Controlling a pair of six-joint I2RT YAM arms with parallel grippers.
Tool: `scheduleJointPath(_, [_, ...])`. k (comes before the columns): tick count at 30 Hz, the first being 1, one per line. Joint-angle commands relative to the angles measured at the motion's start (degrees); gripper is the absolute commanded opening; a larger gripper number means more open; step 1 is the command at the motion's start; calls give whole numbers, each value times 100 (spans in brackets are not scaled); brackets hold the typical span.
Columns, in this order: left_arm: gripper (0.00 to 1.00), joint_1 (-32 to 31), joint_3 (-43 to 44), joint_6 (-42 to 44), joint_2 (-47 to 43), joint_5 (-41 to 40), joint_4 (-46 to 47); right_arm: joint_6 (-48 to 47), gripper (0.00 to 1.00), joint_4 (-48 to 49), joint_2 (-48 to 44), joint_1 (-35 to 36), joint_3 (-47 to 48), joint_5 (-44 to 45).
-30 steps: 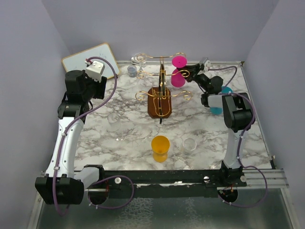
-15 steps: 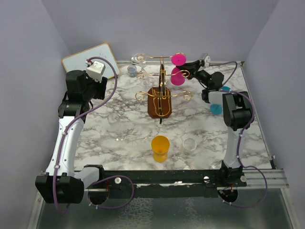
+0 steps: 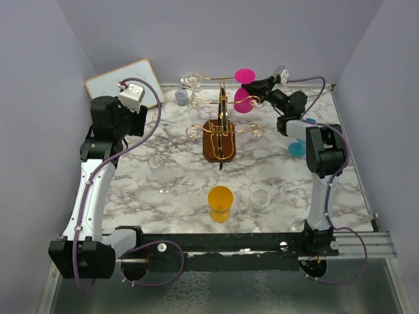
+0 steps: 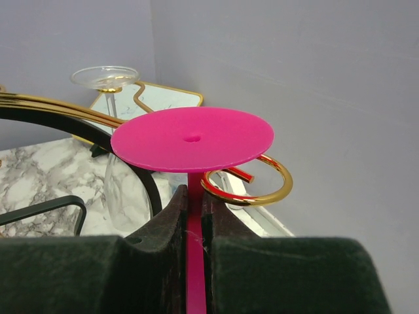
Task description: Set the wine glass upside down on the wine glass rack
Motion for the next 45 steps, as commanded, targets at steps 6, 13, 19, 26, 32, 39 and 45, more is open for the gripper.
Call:
scheduleJointPath(6, [55, 47, 152, 41, -68, 11, 130, 72, 1, -274, 281, 65, 326, 415])
scheduleJointPath(13, [55, 51, 154, 76, -77, 7, 129, -28, 1, -364, 299, 64, 333, 676])
scheduleJointPath(19, [53, 51, 215, 106, -51, 61, 72, -118, 1, -392, 308, 65, 329, 935])
scheduleJointPath(26, [53, 51, 227, 129, -42, 55, 81, -118, 1, -359, 348, 62, 353, 1171])
scheduleJointPath(32, [53, 51, 198, 129, -42, 62, 102, -185, 1, -214, 259, 48, 201, 1280])
scheduleJointPath(39, [53, 51, 210, 206, -53, 27, 98, -271, 1, -259, 201, 11, 114, 1242])
scheduleJointPath(45, [53, 51, 176, 216, -37, 28, 113, -325, 1, -147, 101, -31, -75, 1384])
